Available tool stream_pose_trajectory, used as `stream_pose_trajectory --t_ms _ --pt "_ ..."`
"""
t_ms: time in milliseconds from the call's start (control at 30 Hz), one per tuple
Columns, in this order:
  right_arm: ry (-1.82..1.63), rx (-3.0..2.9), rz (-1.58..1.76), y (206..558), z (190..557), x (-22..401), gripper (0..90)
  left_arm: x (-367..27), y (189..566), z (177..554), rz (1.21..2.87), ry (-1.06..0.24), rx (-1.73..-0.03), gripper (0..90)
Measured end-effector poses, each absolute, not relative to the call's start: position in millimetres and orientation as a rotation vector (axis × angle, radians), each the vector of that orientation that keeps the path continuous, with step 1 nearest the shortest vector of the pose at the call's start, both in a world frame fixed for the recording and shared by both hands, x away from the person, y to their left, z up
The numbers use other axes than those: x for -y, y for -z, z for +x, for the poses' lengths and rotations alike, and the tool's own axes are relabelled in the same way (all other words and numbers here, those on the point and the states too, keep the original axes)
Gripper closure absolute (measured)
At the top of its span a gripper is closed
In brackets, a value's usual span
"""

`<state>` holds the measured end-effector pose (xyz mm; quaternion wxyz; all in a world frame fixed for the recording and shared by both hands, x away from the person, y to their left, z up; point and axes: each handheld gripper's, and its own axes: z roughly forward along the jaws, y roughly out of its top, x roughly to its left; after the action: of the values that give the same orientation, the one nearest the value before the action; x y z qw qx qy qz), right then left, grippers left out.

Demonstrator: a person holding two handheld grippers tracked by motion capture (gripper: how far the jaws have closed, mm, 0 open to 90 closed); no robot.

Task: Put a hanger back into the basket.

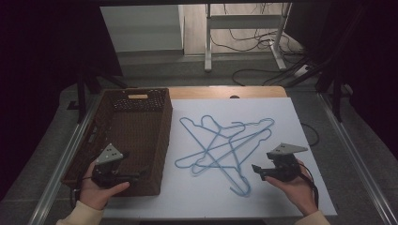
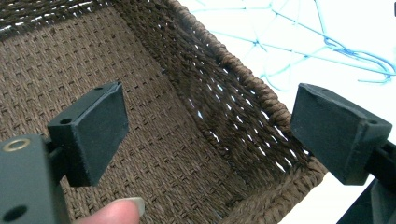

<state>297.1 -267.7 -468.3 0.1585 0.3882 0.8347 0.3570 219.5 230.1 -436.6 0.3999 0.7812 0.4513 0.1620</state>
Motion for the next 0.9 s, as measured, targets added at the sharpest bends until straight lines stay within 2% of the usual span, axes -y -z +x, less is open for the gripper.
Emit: stream_pose_trajectory --t_ms 67,133,300,333,367,500,600,900 --pt "-1.017 -2.389 1.102 467 300 265 26.9 -230 437 220 1.977 -0.409 -1.141 12.0" --pt "-1.019 -2.386 1.109 465 307 260 33.9 -230 436 220 1.977 -0.409 -1.139 12.1" --pt "-0.988 -2.454 1.078 461 327 242 63.4 -230 436 220 1.980 -0.409 -1.136 12.4" --pt "-0.988 -2.454 1.078 461 327 242 63.4 -230 436 220 1.980 -0.409 -1.136 12.4" --pt "-0.972 -2.499 1.090 461 338 231 73.1 -230 435 220 1.979 -0.410 -1.135 12.5" --pt "-0.916 -2.568 1.078 465 364 204 84.6 -229 434 220 1.980 -0.412 -1.130 12.6" --pt "-0.866 -2.610 1.063 474 381 185 89.3 -228 434 220 1.979 -0.415 -1.128 12.6" --pt "-0.683 -2.746 1.048 501 404 148 89.6 -229 435 219 1.982 -0.414 -1.129 12.6"
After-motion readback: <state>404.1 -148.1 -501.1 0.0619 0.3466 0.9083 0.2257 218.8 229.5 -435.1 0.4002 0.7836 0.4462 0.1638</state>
